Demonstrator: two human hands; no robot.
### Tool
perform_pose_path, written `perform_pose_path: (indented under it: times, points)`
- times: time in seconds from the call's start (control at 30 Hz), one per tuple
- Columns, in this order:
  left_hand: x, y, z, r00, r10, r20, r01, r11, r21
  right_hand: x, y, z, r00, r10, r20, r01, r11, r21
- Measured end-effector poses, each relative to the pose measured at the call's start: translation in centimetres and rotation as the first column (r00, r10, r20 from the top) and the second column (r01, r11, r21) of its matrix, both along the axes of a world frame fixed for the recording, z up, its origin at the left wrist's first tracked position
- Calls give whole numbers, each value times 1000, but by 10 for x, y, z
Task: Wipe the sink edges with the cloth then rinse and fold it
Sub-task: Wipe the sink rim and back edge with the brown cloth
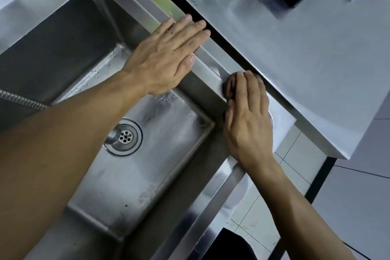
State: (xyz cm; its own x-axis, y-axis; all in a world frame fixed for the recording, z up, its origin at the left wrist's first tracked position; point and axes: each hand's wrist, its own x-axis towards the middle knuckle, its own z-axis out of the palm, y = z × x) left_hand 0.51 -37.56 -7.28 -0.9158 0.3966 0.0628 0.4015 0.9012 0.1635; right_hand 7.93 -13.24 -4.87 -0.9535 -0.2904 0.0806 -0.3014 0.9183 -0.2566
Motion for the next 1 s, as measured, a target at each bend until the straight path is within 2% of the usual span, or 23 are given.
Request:
perform_pose_path:
  times: [0.17, 0.27, 0.37, 0.5, 0.6, 0.67, 0.77, 0.87, 0.93, 1.0]
  points:
    - [4, 6, 0, 999, 42, -19, -42, 999, 3, -14, -14, -1, 999, -14, -44, 12, 999, -37]
    - [6, 6, 1, 999, 45, -25, -45, 999, 4, -40, -44, -8, 990, 101, -99, -105, 994, -40]
    - [5, 5, 4, 999, 36, -6, -36, 999, 0, -37, -31, -8, 984, 152, -94, -154, 988, -14]
    - [6, 6, 3, 999, 45, 14, -45, 999, -8, 2, 26, 3, 998, 59, 4, -59, 998, 23]
    - [10, 16, 8, 995, 93, 31, -94, 995, 24, 25, 60, 14, 994, 50, 100, -50, 999, 0]
    - [18, 32, 10, 999, 21, 37, -23, 999, 39, 29, 72, 19, 990, 52, 132, -50, 999, -20]
    - [31, 59, 5, 996, -90, 20, 90, 996, 25, 6, 61, 13, 988, 152, 39, -153, 988, 15]
    - [35, 64, 1, 999, -41, 20, 40, 999, 27, -28, 39, 1, 954, 299, -24, -297, 953, 53]
    - [34, 62, 0, 999, -35, 25, 35, 999, 27, -26, 45, 3, 919, 393, -8, -392, 918, 56]
    - [34, 61, 0, 999, -29, 39, 28, 999, 27, 0, 71, 10, 910, 410, 59, -412, 910, 31]
